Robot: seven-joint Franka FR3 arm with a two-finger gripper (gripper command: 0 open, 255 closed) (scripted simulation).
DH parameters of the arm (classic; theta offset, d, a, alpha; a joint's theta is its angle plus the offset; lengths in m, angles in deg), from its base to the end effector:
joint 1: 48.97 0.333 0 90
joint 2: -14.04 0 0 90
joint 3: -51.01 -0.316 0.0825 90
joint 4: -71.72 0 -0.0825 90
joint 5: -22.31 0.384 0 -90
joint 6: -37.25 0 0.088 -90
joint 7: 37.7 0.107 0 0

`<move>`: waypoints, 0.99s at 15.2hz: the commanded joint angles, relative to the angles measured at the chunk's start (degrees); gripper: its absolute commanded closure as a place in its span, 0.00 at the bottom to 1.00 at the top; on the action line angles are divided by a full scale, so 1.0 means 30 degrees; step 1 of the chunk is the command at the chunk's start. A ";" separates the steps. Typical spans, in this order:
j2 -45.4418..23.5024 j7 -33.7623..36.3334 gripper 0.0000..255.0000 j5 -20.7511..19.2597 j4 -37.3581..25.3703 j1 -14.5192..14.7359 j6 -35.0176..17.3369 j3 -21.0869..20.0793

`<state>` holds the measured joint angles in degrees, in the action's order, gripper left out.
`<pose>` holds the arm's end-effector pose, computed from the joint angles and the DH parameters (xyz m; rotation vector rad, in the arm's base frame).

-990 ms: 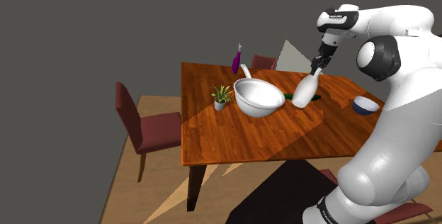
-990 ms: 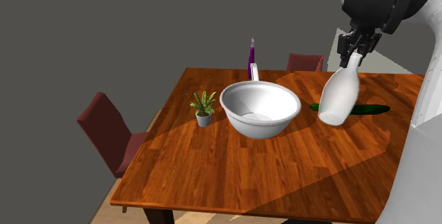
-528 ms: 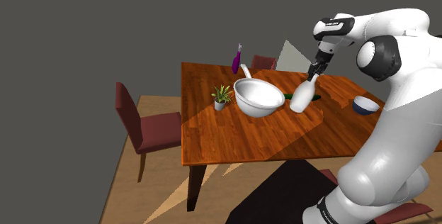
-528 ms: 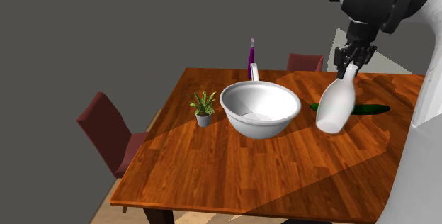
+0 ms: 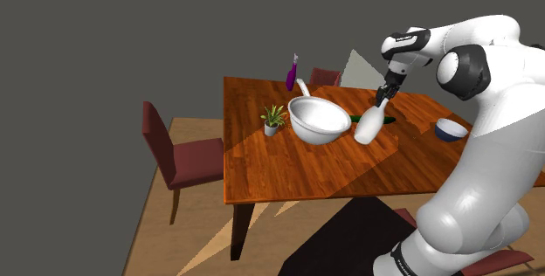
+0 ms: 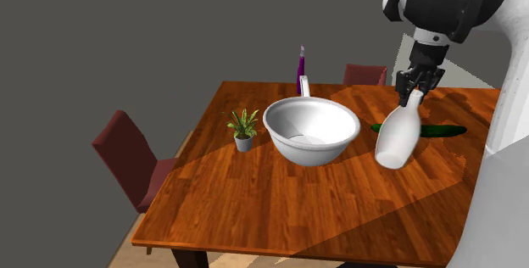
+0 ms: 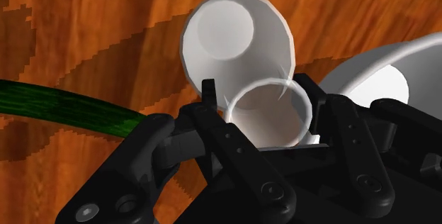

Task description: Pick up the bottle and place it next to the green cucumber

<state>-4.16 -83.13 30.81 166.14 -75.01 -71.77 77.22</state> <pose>0.4230 -0.4830 0.4416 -3.1106 0.2363 0.0281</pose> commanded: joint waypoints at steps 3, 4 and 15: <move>-0.0057 -0.0017 1.00 0.0035 0.0111 -0.0003 -0.0181 -0.0013; -0.0057 -0.0017 1.00 0.0035 0.0111 -0.0004 -0.0181 -0.0013; 0.0137 0.0079 0.00 -0.0093 -0.0925 -0.0035 0.1024 0.0049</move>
<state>-3.76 -82.95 30.59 164.84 -75.00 -70.22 77.31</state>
